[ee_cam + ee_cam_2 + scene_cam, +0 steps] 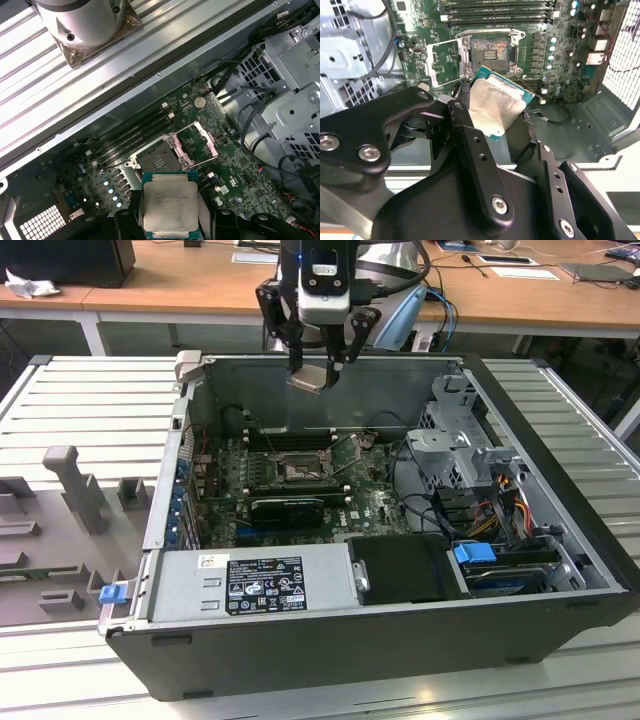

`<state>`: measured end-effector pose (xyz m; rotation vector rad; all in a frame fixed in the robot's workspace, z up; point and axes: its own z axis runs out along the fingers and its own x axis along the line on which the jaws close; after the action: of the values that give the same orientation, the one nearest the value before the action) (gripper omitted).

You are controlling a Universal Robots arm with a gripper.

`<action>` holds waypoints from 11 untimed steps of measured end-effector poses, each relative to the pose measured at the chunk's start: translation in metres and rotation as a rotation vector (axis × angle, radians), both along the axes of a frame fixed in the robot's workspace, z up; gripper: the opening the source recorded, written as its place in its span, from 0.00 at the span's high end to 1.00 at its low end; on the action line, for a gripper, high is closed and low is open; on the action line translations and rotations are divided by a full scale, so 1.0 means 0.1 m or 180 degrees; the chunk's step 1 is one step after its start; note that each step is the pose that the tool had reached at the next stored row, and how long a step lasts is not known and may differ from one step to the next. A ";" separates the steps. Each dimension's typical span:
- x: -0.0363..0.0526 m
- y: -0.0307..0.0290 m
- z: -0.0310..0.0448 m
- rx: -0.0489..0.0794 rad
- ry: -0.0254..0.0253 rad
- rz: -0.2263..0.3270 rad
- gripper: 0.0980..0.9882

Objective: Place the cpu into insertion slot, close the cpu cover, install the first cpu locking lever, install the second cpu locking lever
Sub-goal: 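Place the cpu into insertion slot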

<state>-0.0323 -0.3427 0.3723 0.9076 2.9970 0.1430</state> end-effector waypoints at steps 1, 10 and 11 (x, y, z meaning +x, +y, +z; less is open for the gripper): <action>0.000 0.000 -0.002 0.0000 0.0000 -0.0082 0.52; 0.000 0.000 -0.019 0.0000 0.0000 -0.0637 0.52; 0.000 0.000 -0.020 0.0000 0.0000 -0.0669 0.52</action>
<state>-0.0323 -0.3427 0.3703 1.2131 2.8766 0.1406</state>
